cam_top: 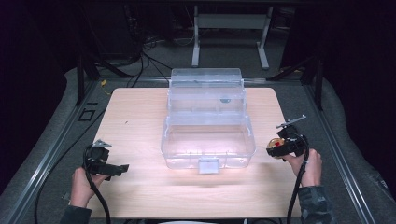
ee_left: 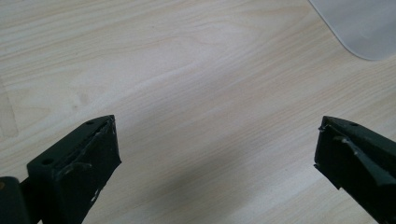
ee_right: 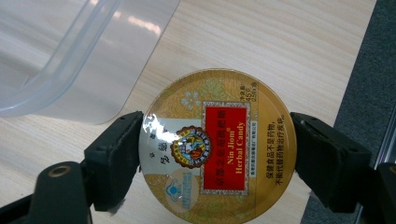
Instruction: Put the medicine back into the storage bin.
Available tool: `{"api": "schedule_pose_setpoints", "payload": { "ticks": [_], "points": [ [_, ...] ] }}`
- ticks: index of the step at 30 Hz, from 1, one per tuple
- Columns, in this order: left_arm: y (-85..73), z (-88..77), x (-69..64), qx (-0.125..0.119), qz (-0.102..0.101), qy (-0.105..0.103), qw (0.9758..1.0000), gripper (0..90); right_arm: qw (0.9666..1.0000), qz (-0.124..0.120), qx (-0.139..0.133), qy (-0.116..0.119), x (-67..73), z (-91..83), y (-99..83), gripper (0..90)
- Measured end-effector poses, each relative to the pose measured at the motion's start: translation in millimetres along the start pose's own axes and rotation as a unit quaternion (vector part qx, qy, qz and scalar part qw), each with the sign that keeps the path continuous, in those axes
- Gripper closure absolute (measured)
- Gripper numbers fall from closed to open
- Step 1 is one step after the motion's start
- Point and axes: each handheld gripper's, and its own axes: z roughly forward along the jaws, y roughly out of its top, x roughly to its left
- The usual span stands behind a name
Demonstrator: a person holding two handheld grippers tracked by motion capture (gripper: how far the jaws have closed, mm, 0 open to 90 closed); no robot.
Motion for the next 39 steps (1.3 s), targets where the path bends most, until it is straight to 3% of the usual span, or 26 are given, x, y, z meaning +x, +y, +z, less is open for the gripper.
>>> {"api": "schedule_pose_setpoints", "payload": {
  "ticks": [3, 4, 5, 14, 20, 39],
  "points": [
    [2.5, -0.4, 0.1, 0.0, 0.002, 0.0, 1.0, 0.1, 1.0, -0.003, 0.0, -0.008, -0.1, -5.4, 3.6, 20.1],
    [3.7, -0.3, 0.0, 0.0, 0.003, 0.001, 1.0, 0.0, 1.0, -0.003, -0.002, 0.005, -1.0, -6.6, 4.5, 20.1],
    [4.5, -0.2, 0.0, 0.001, 0.003, 0.001, 1.0, 0.1, 1.0, -0.005, -0.001, -0.006, -0.4, -9.5, 6.6, 20.1],
    [14.6, -1.3, -5.6, 0.007, 0.015, 0.002, 0.9999, 0.1, 0.9995, -0.021, -0.021, -0.007, 2.2, -31.1, 24.0, 20.1],
    [19.5, -4.0, -7.0, -0.001, 0.017, 0.002, 0.9999, 0.1, 0.9992, -0.027, -0.027, -0.008, 4.0, -41.7, 35.6, 20.1],
    [24.7, 6.5, -8.1, 0.012, 0.022, -0.003, 0.9997, 0.1, 0.9974, -0.066, -0.029, -0.003, 27.6, -43.0, 66.9, 20.1]
  ]
}}
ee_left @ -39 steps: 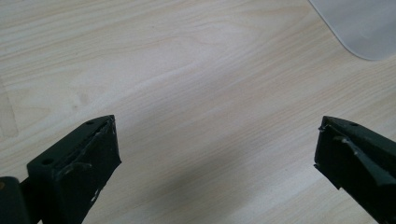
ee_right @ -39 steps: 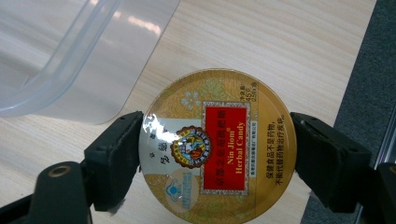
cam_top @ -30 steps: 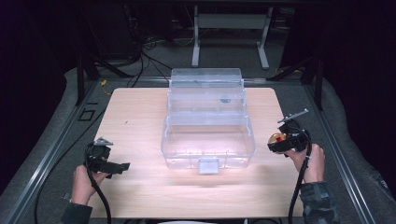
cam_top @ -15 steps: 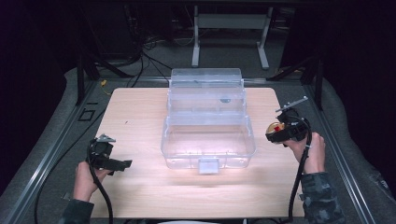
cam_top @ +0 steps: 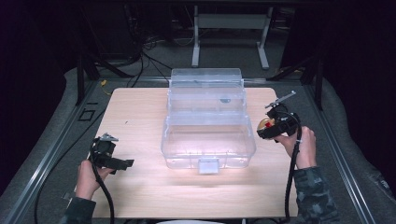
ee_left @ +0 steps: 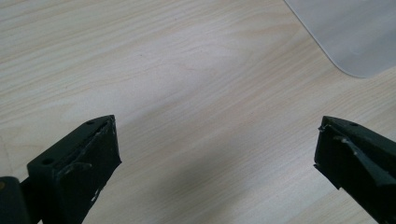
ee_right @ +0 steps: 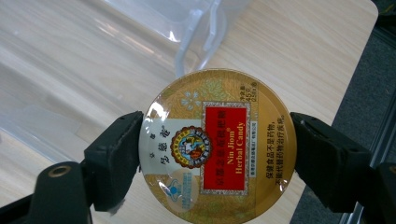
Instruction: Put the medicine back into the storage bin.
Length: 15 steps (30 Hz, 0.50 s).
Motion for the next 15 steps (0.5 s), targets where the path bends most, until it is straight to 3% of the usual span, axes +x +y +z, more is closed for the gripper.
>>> {"api": "schedule_pose_setpoints", "payload": {
  "ticks": [15],
  "points": [
    [4.7, 3.8, -3.0, 0.002, 0.009, -0.004, 0.9999, 0.1, 0.9993, -0.03, -0.004, 0.021, 23.4, 5.9, 21.9, 20.1]
  ]
}}
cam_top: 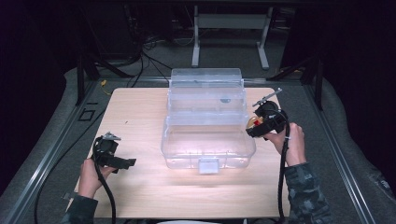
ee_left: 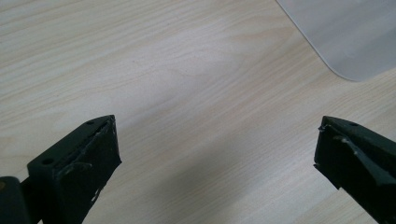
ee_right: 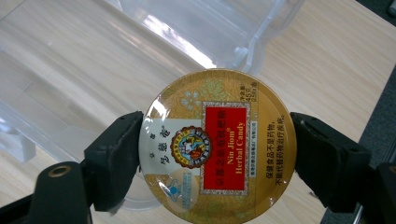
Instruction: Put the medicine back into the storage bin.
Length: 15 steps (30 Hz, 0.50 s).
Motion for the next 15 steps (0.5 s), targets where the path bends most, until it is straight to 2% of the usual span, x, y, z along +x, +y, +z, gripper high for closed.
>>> {"api": "schedule_pose_setpoints", "payload": {
  "ticks": [8, 12, 15],
  "points": [
    [0.7, -0.1, -0.7, 0.0, 0.001, 0.0, 1.0, 0.2, 0.9997, -0.021, 0.012, 0.009, 13.7, 12.3, 9.3, 20.1],
    [0.7, -0.6, -0.2, 0.0, 0.0, 0.0, 1.0, 0.2, 0.9994, -0.026, 0.01, 0.022, 19.3, 17.9, 10.9, 20.1],
    [0.5, 0.8, -1.1, 0.002, 0.0, -0.001, 1.0, 0.1, 0.9991, -0.029, 0.02, 0.023, 22.6, 23.3, 11.5, 20.1]
  ]
}}
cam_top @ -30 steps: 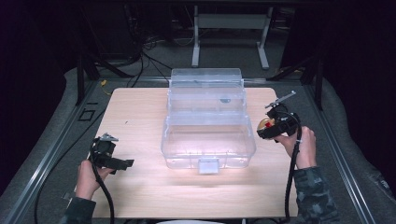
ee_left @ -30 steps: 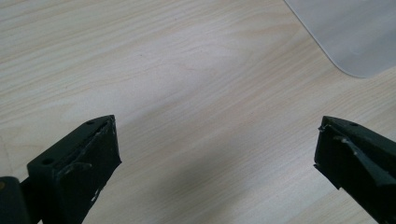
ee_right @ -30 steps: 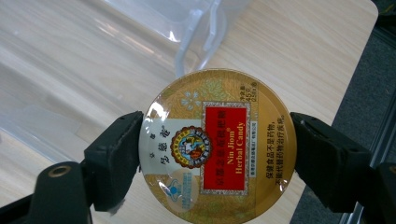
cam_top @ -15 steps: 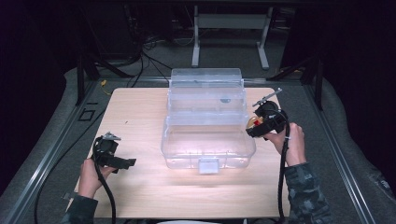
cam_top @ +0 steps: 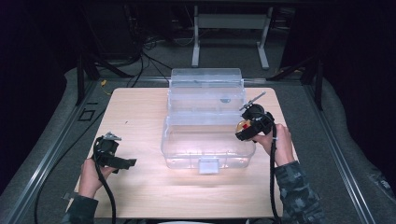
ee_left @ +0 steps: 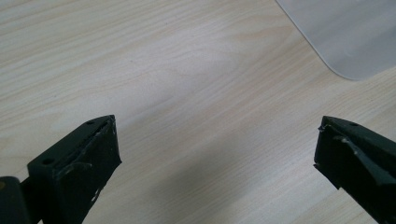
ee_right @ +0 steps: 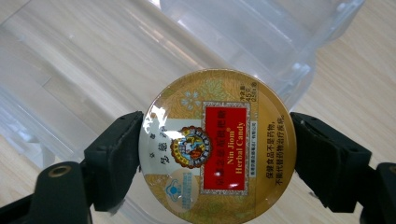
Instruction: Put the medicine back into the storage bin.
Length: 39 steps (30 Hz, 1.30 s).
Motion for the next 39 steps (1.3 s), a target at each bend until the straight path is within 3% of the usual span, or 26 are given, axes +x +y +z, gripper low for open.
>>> {"api": "schedule_pose_setpoints", "payload": {
  "ticks": [15, 39],
  "points": [
    [-4.0, 1.7, 2.1, 0.005, 0.0, -0.001, 1.0, 0.2, 0.9992, -0.008, 0.029, 0.026, 16.5, 30.0, -5.1, 20.1],
    [-2.7, 7.9, 0.9, 0.011, -0.001, -0.006, 0.9999, 0.2, 0.9976, -0.006, 0.062, 0.031, 15.7, 47.7, -18.7, 20.0]
  ]
}}
